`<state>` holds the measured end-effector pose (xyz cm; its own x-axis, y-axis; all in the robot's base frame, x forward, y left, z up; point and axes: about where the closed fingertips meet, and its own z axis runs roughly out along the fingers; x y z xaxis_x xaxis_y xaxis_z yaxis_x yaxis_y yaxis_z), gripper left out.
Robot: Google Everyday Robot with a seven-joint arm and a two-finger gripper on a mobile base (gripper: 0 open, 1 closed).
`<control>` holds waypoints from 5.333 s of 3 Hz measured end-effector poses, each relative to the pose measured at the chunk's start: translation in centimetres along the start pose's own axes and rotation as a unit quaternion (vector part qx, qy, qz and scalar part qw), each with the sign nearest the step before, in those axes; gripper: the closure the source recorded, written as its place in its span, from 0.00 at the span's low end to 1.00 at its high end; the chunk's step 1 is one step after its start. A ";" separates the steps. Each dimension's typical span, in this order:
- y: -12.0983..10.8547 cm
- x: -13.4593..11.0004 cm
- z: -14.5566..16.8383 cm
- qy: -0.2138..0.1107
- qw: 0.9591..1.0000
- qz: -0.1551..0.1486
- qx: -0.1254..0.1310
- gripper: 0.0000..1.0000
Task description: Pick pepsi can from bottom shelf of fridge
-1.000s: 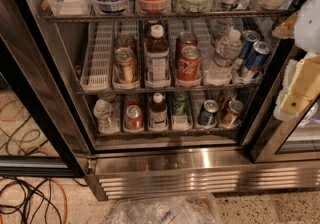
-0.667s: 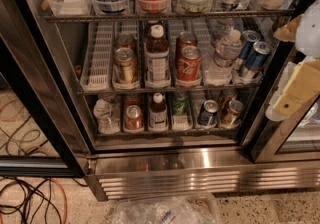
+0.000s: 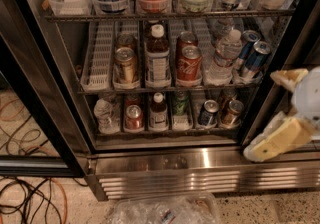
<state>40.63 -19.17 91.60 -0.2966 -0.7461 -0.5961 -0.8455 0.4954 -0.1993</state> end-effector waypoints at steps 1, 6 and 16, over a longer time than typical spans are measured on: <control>0.8 2.0 0.5 -0.024 0.999 0.024 0.017 0.00; 1.6 -0.9 8.9 -0.157 0.951 0.250 0.096 0.00; -6.1 1.5 18.4 -0.321 0.850 0.266 0.321 0.00</control>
Offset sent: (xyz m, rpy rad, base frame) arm -0.0103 -0.0077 -0.0177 0.0500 -0.0268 -0.0434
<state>53.53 -15.15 77.64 -0.0838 -0.0454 -0.9954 -0.1891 0.9815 -0.0289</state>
